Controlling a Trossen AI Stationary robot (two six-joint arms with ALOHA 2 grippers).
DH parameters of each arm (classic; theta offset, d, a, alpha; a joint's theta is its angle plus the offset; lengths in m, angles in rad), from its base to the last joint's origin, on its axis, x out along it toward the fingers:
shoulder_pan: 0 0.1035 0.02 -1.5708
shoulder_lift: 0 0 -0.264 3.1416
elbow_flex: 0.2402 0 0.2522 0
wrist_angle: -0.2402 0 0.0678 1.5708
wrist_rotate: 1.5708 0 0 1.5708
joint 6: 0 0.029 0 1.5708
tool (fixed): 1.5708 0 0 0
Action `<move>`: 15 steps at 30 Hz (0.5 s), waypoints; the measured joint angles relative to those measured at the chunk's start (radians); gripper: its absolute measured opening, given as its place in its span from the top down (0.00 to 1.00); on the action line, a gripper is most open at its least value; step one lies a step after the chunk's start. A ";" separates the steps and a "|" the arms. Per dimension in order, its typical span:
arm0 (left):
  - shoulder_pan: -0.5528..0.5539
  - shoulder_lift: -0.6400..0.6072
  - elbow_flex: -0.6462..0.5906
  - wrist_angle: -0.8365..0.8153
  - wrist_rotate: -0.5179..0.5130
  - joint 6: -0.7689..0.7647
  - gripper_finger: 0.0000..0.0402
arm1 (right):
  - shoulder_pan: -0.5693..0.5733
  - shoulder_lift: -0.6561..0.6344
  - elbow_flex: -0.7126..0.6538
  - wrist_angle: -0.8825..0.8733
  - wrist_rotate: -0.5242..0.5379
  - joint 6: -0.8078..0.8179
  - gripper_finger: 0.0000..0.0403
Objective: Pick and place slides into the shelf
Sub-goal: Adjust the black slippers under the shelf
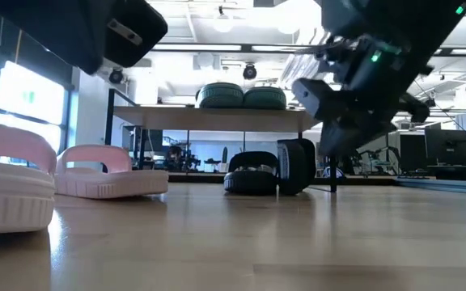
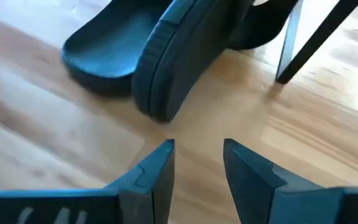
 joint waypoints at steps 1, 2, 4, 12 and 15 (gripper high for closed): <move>0.000 0.000 0.000 0.005 0.013 0.007 0.99 | -0.006 0.000 -0.004 0.015 0.003 -0.001 0.68; 0.000 0.000 0.000 0.004 0.018 0.011 0.99 | -0.011 0.000 -0.004 0.030 0.003 -0.008 0.68; 0.000 0.000 0.000 0.004 0.018 0.013 0.99 | -0.017 0.000 -0.004 0.058 0.001 -0.034 0.68; 0.000 0.000 0.000 0.004 0.018 0.015 0.99 | -0.036 -0.034 -0.004 0.129 0.003 -0.109 0.68; 0.000 0.000 0.000 0.007 0.018 0.016 0.99 | -0.061 -0.035 -0.004 0.132 -0.009 -0.115 0.68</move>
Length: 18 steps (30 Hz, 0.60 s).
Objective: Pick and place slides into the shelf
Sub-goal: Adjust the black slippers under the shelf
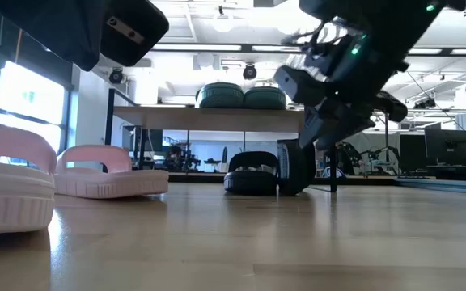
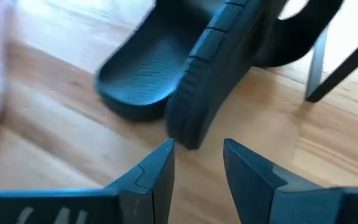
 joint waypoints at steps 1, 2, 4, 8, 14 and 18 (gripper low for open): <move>0.000 0.000 0.000 0.001 0.000 0.000 0.99 | -0.011 0.002 0.000 0.004 -0.008 -0.013 0.68; 0.000 0.000 0.000 0.001 0.000 0.001 0.99 | -0.023 0.003 0.000 0.018 -0.018 -0.032 0.68; 0.000 0.000 0.000 0.002 0.000 0.001 0.99 | -0.043 0.004 0.000 0.050 -0.026 -0.074 0.68; 0.000 0.000 0.000 0.003 0.000 -0.002 0.99 | -0.088 0.004 0.000 0.111 -0.058 -0.143 0.68; -0.001 0.000 0.000 0.003 0.000 -0.003 0.99 | -0.118 0.004 0.000 0.111 -0.048 -0.155 0.68; 0.000 0.000 0.000 0.003 0.000 -0.003 0.99 | -0.117 0.004 0.000 0.110 -0.040 -0.151 0.68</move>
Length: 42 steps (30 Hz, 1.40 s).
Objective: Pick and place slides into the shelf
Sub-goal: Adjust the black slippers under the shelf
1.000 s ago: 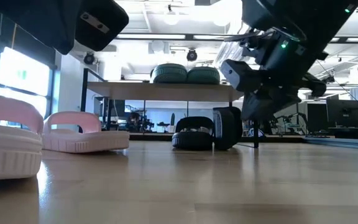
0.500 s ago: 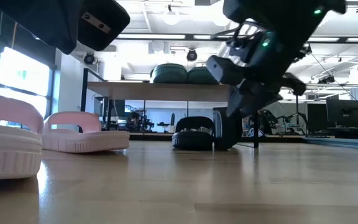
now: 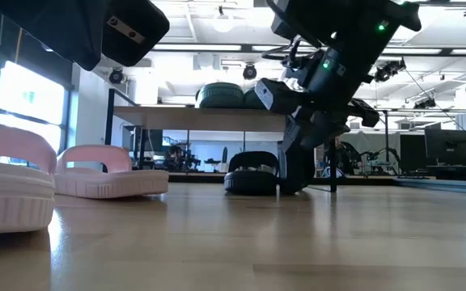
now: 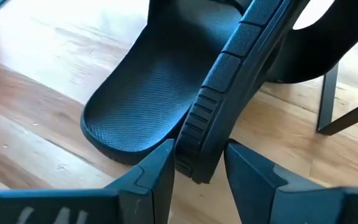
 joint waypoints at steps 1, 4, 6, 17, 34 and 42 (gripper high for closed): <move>0.000 0.000 0.000 0.000 0.000 0.000 0.99 | 0.000 0.000 0.000 0.001 0.000 0.002 0.68; 0.000 0.000 0.000 0.001 0.000 0.000 0.99 | -0.005 0.000 0.000 0.014 -0.006 0.006 0.68; 0.000 0.000 0.000 0.011 0.000 0.000 0.99 | -0.013 0.000 0.000 0.029 -0.030 0.005 0.68; 0.000 0.000 0.000 0.024 0.002 0.000 0.99 | -0.029 0.003 0.000 0.059 -0.034 0.031 0.68; 0.000 0.000 0.000 0.028 0.001 -0.009 0.99 | -0.037 0.035 0.004 0.033 0.000 0.026 0.85; 0.000 0.000 0.000 0.031 0.000 -0.010 0.99 | 0.002 0.035 -0.002 -0.048 0.044 0.007 0.99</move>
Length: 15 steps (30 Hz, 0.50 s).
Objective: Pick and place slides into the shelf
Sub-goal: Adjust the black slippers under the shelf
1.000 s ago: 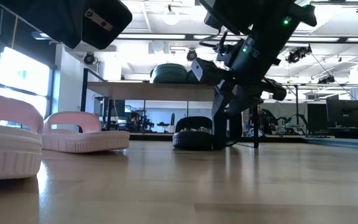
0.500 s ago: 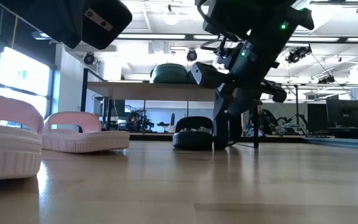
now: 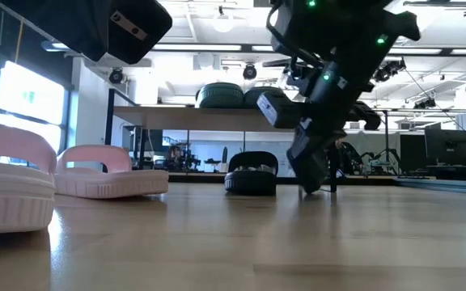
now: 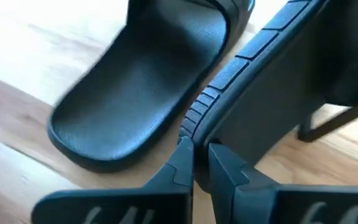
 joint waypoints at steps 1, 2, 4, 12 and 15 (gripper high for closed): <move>0.000 0.000 0.000 0.004 0.000 0.000 0.99 | 0.007 0.000 0.000 -0.011 0.003 0.000 0.99; 0.000 0.000 0.000 0.007 0.000 0.000 0.99 | 0.014 0.000 0.000 -0.019 -0.006 -0.003 0.99; 0.000 0.000 0.000 0.011 0.000 0.000 0.99 | 0.025 0.000 0.003 -0.040 -0.018 -0.017 0.99; 0.000 0.000 0.000 0.012 0.000 -0.001 0.99 | 0.059 -0.003 0.006 -0.052 -0.116 -0.160 1.00; 0.000 0.000 0.000 0.012 0.000 -0.002 0.99 | 0.059 -0.004 0.008 -0.065 -0.159 -0.218 1.00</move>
